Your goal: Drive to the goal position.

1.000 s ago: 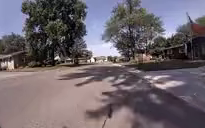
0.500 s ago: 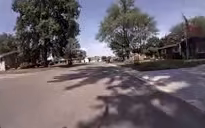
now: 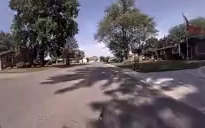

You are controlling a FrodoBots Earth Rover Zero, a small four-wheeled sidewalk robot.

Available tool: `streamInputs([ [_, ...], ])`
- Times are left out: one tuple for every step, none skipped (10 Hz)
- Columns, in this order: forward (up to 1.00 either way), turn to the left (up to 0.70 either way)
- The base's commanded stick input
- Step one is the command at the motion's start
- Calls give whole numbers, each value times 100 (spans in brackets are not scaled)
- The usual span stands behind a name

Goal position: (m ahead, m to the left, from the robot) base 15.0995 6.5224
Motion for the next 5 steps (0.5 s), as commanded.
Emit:
streamInputs([
  [69,3],
  [69,3],
  [69,3],
  [69,3],
  [69,3],
])
